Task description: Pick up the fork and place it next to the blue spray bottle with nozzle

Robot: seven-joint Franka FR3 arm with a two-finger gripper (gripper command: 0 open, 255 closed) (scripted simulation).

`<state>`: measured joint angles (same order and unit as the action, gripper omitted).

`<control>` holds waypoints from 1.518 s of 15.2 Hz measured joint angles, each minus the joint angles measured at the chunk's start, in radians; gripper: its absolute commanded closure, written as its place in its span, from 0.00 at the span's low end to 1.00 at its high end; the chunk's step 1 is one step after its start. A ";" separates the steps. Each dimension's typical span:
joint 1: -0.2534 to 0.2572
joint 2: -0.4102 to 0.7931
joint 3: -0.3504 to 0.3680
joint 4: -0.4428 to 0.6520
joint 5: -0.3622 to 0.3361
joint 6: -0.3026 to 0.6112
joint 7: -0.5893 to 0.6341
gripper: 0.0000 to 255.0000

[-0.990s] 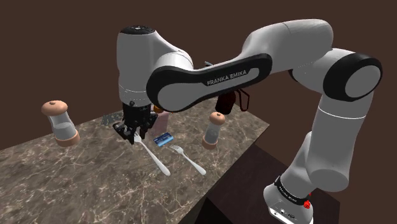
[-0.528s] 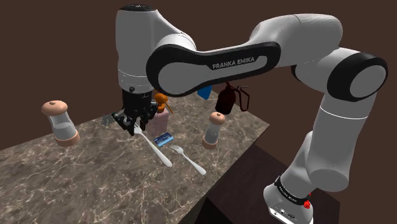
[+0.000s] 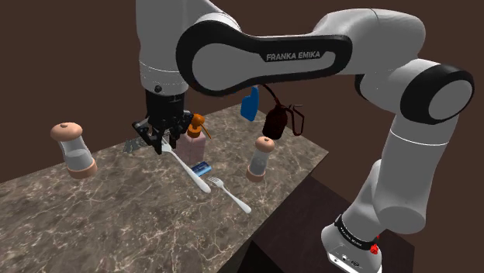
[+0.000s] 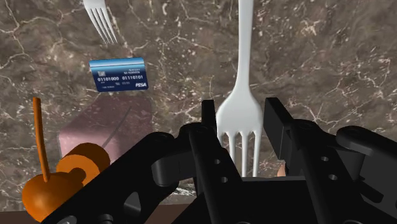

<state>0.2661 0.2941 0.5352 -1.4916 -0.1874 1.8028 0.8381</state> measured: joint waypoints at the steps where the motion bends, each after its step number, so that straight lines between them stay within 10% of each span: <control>1: 0.001 -0.002 0.001 0.011 0.001 -0.012 0.000 1.00; 17: 0.049 0.058 0.004 0.310 -0.027 -0.256 -0.007 1.00; 23: -0.074 -0.058 -0.023 0.169 0.044 -0.212 -0.128 1.00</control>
<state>0.1917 0.2359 0.5125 -1.3222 -0.1436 1.5907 0.7102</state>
